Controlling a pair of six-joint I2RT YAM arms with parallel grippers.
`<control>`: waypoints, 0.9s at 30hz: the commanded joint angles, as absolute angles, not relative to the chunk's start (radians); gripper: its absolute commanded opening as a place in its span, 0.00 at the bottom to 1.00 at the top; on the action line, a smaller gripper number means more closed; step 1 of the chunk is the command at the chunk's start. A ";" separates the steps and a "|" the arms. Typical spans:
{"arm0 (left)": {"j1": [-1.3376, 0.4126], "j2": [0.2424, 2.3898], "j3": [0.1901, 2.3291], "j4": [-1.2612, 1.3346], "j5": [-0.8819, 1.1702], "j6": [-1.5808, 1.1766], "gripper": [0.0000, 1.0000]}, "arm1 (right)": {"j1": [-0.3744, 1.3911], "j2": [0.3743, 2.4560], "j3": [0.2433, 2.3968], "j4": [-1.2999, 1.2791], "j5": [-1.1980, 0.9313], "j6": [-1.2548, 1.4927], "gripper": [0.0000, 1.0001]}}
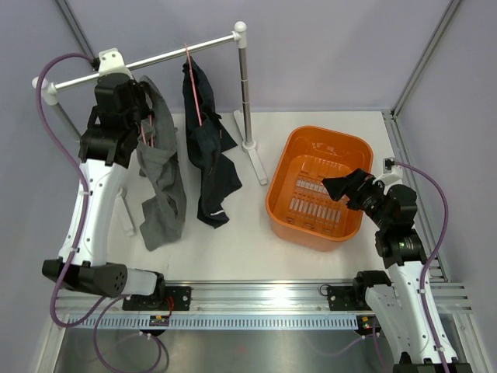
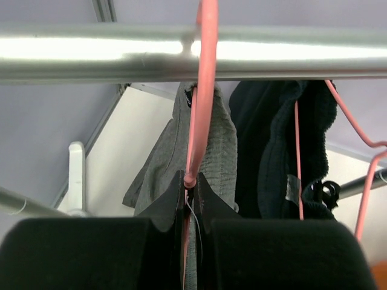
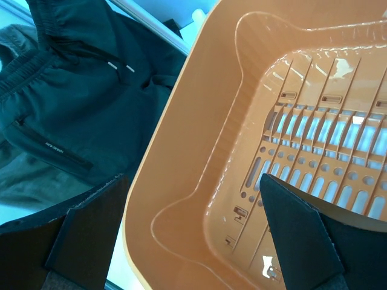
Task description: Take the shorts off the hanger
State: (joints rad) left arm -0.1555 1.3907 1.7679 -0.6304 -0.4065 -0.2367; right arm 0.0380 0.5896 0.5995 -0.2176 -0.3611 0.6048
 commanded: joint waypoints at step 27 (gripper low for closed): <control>-0.179 1.181 1.768 -0.566 -0.315 -0.170 0.00 | 0.037 0.816 0.793 -0.202 -0.615 0.497 0.95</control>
State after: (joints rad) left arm -0.1741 1.1812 1.6508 -0.7170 -0.3424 -0.2024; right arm 0.0380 0.8139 0.7521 -0.2222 -0.5949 0.5285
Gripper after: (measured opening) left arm 0.047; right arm 0.949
